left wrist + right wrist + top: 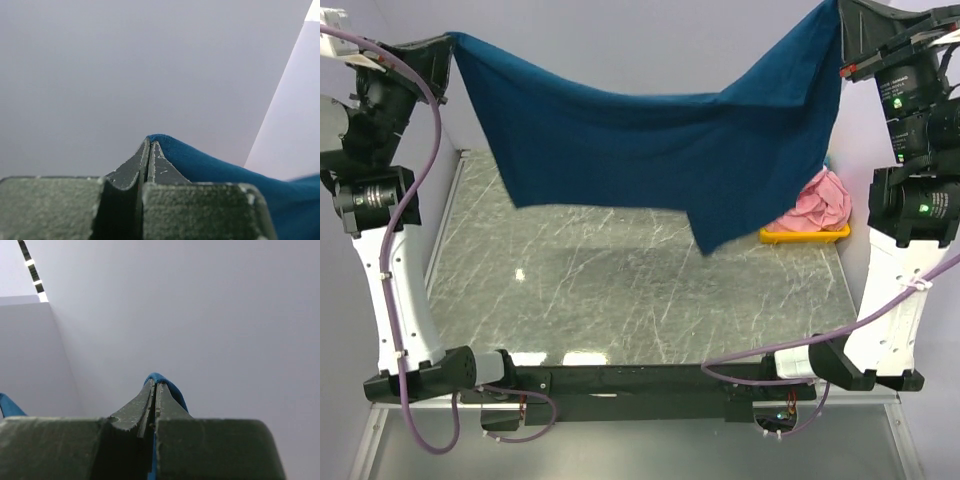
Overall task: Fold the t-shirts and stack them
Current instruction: Flatten the tshirt out
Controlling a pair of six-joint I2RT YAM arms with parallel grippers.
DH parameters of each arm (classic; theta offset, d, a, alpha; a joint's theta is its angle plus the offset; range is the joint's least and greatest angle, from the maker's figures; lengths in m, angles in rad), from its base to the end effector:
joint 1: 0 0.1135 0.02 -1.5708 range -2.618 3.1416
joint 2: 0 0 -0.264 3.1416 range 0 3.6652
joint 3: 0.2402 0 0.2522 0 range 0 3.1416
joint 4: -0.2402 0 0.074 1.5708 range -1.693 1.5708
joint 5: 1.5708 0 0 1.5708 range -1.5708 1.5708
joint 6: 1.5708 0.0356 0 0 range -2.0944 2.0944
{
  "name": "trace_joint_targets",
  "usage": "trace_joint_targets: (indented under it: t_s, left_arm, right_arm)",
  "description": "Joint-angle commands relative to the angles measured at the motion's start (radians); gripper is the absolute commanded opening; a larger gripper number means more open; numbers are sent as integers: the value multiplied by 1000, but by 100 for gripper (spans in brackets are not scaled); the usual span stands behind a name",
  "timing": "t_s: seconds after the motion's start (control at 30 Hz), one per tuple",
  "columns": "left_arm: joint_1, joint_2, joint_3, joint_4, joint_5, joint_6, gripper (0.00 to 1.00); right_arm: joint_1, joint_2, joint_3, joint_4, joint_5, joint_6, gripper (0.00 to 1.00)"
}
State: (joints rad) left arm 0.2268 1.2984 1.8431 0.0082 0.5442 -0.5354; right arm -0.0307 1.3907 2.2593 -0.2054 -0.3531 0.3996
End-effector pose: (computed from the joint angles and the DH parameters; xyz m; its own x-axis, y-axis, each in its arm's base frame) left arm 0.2149 0.0307 0.6009 0.3192 -0.3743 -0.8706 0.4649 0.8624 -0.2003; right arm 0.1701 0.0071 0.6651 0.4721 0.3507 -0.8088 -0.4638 0.8790 0.1105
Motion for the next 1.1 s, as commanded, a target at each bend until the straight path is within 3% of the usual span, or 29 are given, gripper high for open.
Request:
trace_joint_targets:
  t_s: [0.0,0.13,0.27,0.53,0.73,0.87,1.07]
  left_arm:
    - [5,96,15,-45,-27,-17,0]
    - [3,171,-21,-16,39,-129,0]
    - [3,248,-28,4,40,-149,0]
    - [6,250,-7,-19,19,-159,0]
    - [8,96,-155,73,-123,-205,0]
    - [9,-104,-346,209,-234,-253,0]
    - [8,-301,-462,239,-375,-201,0]
  right_arm:
    - [-6,80,-6,29,0,11,0]
    - [-8,194,22,-6,-9,10,0]
    - [-9,329,86,-57,-18,-8,0]
    - [-9,271,37,-3,-23,1,0]
    - [-6,173,10,35,-20,-13,0]
    - [8,-3,-202,185,34,-71,0]
    - [8,-61,-132,202,80,-128,0]
